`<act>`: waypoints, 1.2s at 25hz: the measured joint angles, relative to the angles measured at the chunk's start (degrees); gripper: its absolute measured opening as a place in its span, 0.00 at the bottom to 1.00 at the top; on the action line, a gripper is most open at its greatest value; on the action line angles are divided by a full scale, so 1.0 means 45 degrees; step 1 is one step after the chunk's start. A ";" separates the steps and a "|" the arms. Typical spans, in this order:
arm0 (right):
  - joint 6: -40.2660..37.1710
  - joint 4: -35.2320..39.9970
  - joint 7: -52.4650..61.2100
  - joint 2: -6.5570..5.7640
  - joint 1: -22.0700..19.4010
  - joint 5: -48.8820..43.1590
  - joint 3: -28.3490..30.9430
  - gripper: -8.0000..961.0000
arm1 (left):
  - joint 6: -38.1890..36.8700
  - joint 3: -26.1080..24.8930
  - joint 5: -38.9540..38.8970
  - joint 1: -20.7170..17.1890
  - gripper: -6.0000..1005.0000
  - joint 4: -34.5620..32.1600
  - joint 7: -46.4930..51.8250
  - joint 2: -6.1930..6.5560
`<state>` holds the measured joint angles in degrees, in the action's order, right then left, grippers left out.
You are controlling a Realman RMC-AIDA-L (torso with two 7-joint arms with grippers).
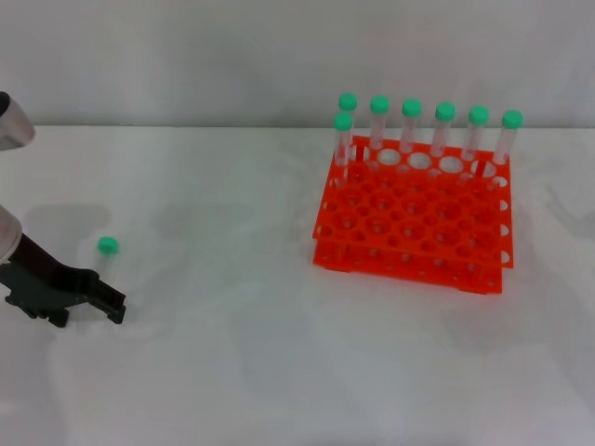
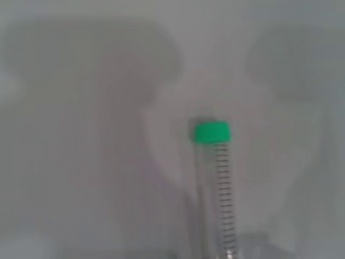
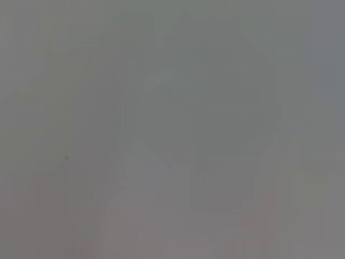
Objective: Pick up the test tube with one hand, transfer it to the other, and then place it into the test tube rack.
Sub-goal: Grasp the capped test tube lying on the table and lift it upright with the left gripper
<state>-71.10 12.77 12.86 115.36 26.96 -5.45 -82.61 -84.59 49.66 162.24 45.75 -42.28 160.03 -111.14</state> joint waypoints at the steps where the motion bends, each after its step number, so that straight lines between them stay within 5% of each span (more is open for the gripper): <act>1: 0.0000 0.0001 0.0001 0.0005 0.0004 0.0004 0.0000 0.91 | 0.0062 0.0000 -0.0001 -0.0025 0.88 0.0000 -0.0006 0.0032; 4: -0.0001 0.0004 0.0005 0.0007 0.0020 0.0119 0.0000 0.91 | 0.0218 0.0000 -0.0001 -0.0089 0.88 0.0001 -0.0043 0.0150; 17: 0.0002 0.0078 0.0014 0.0027 0.0101 0.0154 0.0000 0.91 | 0.0531 0.0670 0.0001 -0.0038 0.42 0.0036 -0.0065 0.0100; 30: 0.0095 0.0114 0.0135 0.0028 0.0102 0.0158 0.0000 0.91 | 0.0619 0.1029 0.0002 0.0064 0.32 0.0202 0.0088 0.0119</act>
<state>-70.67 13.28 13.47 115.49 27.42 -4.74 -82.61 -81.80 54.29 162.24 46.04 -41.37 160.42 -110.60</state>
